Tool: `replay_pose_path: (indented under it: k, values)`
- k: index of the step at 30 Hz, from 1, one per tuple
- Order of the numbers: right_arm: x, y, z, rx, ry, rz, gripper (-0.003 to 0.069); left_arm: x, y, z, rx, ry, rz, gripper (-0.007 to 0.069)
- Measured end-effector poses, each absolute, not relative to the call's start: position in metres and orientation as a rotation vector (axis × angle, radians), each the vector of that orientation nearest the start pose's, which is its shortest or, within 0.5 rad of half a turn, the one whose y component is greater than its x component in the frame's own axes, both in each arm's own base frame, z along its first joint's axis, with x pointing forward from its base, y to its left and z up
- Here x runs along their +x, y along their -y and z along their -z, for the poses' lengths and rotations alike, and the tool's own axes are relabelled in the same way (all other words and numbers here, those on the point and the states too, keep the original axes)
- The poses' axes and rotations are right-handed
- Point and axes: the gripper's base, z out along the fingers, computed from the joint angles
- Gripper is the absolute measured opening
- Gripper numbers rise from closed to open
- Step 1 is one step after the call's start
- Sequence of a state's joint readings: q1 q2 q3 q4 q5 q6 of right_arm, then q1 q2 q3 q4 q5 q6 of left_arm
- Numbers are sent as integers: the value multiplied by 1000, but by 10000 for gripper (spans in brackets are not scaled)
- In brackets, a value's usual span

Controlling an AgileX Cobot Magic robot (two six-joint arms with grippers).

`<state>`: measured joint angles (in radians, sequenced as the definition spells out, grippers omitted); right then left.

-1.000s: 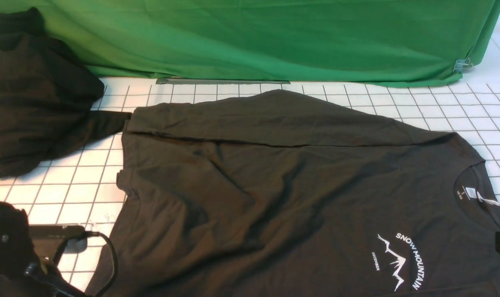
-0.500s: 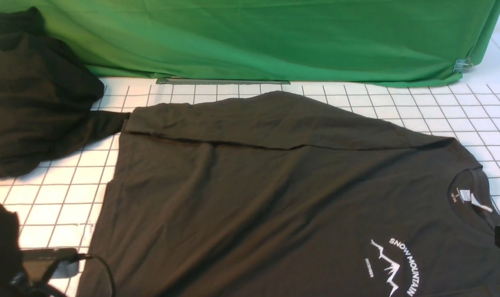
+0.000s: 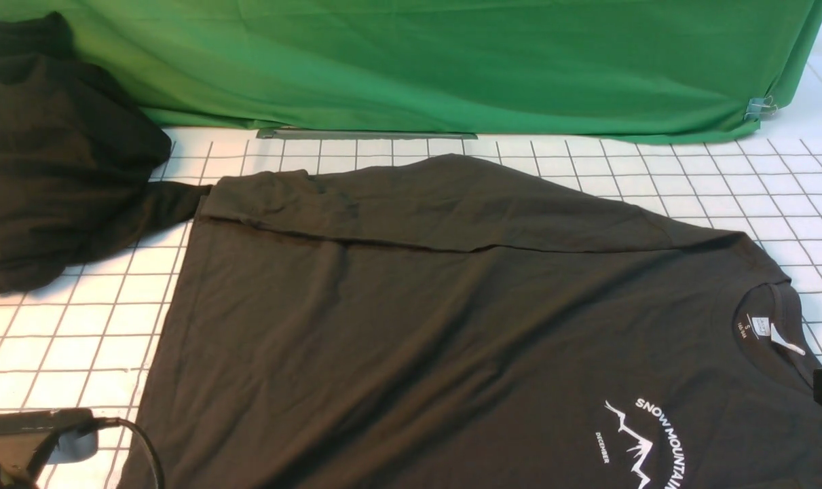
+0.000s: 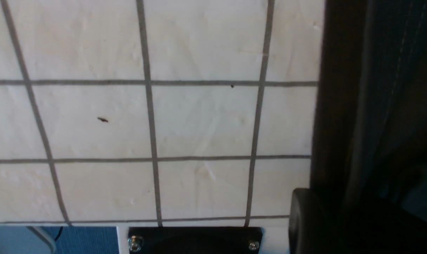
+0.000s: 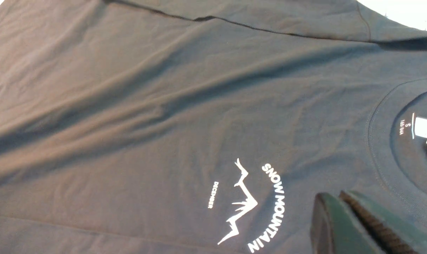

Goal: Fold a long-sleeved shirt over a white checkered tablecloth.
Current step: 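Grasp the left edge of the dark T-shirt lying flat on the table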

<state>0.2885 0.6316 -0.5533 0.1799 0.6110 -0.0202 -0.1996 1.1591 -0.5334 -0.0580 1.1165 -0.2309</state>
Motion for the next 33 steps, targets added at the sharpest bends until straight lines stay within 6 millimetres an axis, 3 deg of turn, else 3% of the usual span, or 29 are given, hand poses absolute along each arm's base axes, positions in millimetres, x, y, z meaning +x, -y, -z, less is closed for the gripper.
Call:
replay_pose_path:
  k: [1,3,5,8,13,18,26,33]
  values:
    - [113,-43,-294,-235,-2170,-349,10,137,32,-200,-30,-3253,31,294]
    - [113,-43,-294,-235,-2170,-349,10,137,31,-201,11,-3255,21,328]
    - [113,-43,-294,-235,-2170,-349,13,142,31,-209,130,-3231,15,425]
    - [113,-43,-294,-235,-2170,-349,15,147,35,-212,180,-3182,71,463]
    - [113,-43,-294,-235,-2170,-349,20,153,43,-205,252,-3123,199,420]
    - [113,-43,-294,-236,-2170,-349,21,154,43,-188,273,-3187,195,354]
    - [113,-43,-294,-236,-2170,-349,21,159,44,-184,311,-3169,197,349]
    - [113,-43,-294,-236,-2170,-349,28,167,47,-168,368,-3180,213,352]
